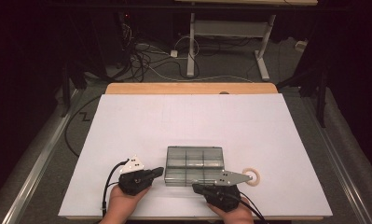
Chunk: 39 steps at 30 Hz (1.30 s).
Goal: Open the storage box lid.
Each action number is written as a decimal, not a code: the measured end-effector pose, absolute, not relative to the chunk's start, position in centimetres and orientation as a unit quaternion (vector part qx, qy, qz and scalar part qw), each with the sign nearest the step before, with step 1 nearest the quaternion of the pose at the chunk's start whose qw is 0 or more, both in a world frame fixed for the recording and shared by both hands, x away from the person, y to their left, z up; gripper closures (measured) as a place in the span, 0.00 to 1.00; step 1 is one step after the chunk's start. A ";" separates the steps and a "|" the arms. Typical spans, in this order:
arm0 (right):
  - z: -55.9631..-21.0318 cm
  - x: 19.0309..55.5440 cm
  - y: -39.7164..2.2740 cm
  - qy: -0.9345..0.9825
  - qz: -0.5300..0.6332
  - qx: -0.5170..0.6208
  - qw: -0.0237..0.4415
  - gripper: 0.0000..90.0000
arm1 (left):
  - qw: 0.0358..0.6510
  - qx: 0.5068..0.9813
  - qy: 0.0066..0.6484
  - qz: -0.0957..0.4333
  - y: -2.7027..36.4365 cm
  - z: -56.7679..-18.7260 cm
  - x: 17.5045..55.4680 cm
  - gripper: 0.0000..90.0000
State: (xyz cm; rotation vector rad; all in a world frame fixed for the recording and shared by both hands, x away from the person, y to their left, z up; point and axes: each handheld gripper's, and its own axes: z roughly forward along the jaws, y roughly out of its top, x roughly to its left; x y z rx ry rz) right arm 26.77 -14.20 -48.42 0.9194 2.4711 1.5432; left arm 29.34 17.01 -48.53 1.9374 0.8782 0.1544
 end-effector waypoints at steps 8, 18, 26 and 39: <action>-47.3 27.1 -14.5 0.801 0.516 0.298 0.054 1.00 | 0.496 0.790 0.355 0.053 17.1 -48.1 29.1 0.98; -46.7 27.5 -14.2 0.798 0.524 0.292 0.057 1.00 | 0.512 0.788 0.338 0.057 16.3 -47.2 28.5 0.98; -46.4 27.5 -14.2 0.797 0.527 0.288 0.060 1.00 | 0.516 0.787 0.334 0.056 15.9 -47.1 28.5 0.98; -46.5 27.2 -15.7 0.796 0.520 0.299 0.076 1.00 | 0.520 0.786 0.328 0.055 15.7 -46.9 28.8 0.98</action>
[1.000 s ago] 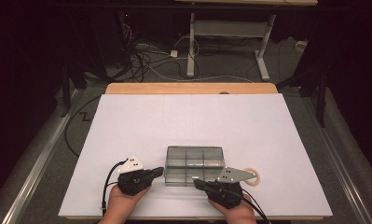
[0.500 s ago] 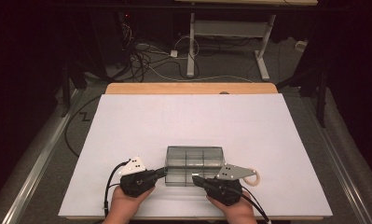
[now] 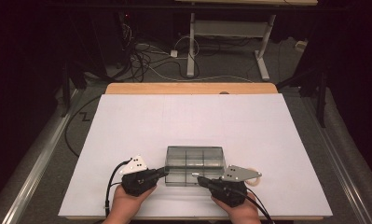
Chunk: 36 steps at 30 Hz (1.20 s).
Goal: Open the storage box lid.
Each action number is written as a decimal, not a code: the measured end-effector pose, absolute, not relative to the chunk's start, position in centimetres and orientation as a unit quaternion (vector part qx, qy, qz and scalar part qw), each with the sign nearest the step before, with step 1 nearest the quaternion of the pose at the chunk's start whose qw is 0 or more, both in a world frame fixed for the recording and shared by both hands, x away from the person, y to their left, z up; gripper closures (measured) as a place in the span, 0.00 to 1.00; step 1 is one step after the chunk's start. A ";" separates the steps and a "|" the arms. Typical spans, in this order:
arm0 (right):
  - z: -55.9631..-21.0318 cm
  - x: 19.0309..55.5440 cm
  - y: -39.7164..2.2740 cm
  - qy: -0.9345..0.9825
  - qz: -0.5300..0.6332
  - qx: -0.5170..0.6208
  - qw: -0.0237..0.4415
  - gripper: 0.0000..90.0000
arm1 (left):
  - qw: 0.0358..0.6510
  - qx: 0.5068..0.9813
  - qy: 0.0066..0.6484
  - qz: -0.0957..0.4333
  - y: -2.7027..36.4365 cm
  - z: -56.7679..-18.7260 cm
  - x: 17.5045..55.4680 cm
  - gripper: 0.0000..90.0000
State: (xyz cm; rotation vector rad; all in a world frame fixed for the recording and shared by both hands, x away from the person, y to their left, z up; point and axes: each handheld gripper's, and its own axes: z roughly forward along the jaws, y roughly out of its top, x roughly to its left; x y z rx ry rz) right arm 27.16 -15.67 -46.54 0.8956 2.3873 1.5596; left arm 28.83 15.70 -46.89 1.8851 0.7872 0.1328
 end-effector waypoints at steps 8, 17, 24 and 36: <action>-46.2 26.7 -18.0 0.785 0.515 0.325 0.112 1.00 | 0.517 0.791 0.321 0.061 15.5 -46.8 29.5 0.98; -46.4 26.2 -20.8 0.778 0.508 0.342 0.140 1.00 | 0.517 0.791 0.322 0.059 15.3 -46.9 30.3 0.98; -46.2 26.3 -22.4 0.770 0.507 0.355 0.154 1.00 | 0.514 0.793 0.321 0.060 15.3 -46.9 30.3 0.98; -46.4 27.9 -23.9 0.758 0.498 0.383 0.172 1.00 | 0.514 0.795 0.314 0.072 15.5 -46.9 30.0 0.98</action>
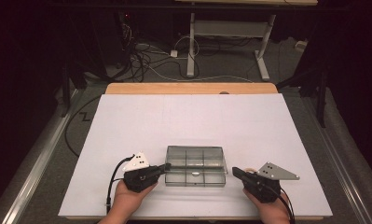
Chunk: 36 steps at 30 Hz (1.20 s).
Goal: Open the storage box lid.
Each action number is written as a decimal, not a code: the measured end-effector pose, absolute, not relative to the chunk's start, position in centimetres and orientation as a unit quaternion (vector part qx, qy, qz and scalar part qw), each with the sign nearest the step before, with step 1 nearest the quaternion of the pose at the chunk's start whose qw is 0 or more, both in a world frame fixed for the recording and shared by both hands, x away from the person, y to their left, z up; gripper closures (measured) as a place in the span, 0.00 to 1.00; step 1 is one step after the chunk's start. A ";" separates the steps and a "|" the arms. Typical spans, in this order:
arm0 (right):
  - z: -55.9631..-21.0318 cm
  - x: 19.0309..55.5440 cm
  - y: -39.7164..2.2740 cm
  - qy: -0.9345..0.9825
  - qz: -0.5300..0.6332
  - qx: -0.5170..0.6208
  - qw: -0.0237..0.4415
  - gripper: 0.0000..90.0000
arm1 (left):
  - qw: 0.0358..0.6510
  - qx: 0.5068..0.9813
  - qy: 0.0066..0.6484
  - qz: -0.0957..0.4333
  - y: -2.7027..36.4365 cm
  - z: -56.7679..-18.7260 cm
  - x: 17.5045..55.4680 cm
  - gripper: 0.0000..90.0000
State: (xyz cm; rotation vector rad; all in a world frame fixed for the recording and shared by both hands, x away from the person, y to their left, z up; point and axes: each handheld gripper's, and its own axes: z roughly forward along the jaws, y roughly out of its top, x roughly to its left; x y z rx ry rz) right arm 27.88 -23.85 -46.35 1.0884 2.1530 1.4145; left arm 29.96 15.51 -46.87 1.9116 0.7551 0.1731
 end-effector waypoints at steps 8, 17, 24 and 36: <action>-46.3 29.4 -24.3 0.752 0.497 0.398 0.175 1.00 | 0.511 0.795 0.321 0.069 15.4 -46.6 30.7 0.98; -46.2 31.1 -24.4 0.748 0.489 0.409 0.185 1.00 | 0.506 0.796 0.324 0.069 14.9 -46.4 32.2 0.98; -46.1 32.6 -24.0 0.745 0.488 0.408 0.201 1.00 | 0.508 0.797 0.319 0.071 14.4 -46.5 33.0 0.98; -46.2 34.4 -23.0 0.743 0.496 0.399 0.204 1.00 | 0.515 0.791 0.324 0.068 14.1 -46.3 34.1 0.98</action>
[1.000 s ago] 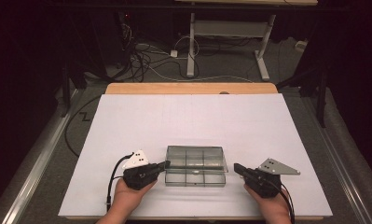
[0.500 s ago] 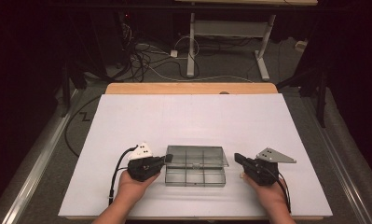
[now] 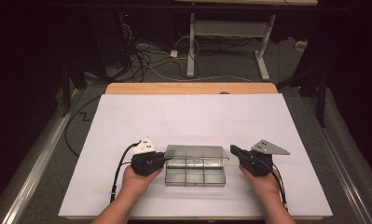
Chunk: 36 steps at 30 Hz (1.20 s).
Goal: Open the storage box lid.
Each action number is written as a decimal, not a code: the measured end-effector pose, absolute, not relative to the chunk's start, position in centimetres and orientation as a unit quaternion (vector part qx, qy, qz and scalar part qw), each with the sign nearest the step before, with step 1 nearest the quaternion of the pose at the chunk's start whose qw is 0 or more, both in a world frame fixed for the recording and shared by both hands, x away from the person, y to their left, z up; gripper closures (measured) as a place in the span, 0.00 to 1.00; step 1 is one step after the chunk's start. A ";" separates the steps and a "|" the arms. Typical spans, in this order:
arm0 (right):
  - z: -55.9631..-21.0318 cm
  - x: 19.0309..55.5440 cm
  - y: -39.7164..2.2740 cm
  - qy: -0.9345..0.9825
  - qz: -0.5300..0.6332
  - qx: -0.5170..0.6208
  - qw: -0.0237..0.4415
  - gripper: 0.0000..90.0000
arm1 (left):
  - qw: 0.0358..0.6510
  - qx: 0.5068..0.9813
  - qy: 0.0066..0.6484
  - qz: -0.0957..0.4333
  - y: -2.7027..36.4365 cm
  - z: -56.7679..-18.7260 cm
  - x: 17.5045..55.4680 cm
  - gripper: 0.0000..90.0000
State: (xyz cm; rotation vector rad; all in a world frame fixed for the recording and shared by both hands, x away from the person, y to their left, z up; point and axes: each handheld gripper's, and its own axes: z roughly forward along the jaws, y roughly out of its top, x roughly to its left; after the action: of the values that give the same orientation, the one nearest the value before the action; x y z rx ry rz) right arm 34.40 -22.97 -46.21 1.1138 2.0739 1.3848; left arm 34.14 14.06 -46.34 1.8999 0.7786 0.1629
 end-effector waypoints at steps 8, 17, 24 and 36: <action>-45.7 35.3 -22.4 0.737 0.497 0.403 0.217 1.00 | 0.519 0.788 0.325 0.066 13.8 -46.1 34.7 0.98; -44.9 35.8 -21.9 0.733 0.504 0.400 0.222 1.00 | 0.517 0.789 0.325 0.071 13.6 -45.9 35.2 0.98; -44.5 36.0 -21.5 0.731 0.508 0.393 0.228 1.00 | 0.521 0.786 0.323 0.074 13.4 -45.5 35.5 0.98; -43.7 36.8 -20.5 0.723 0.528 0.383 0.228 1.00 | 0.519 0.788 0.323 0.077 13.2 -45.0 35.9 0.98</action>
State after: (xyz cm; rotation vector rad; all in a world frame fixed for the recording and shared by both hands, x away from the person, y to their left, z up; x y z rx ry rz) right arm 36.84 -20.53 -43.68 1.0547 1.9898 1.4541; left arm 35.90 13.23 -45.01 1.8888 0.7744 0.1851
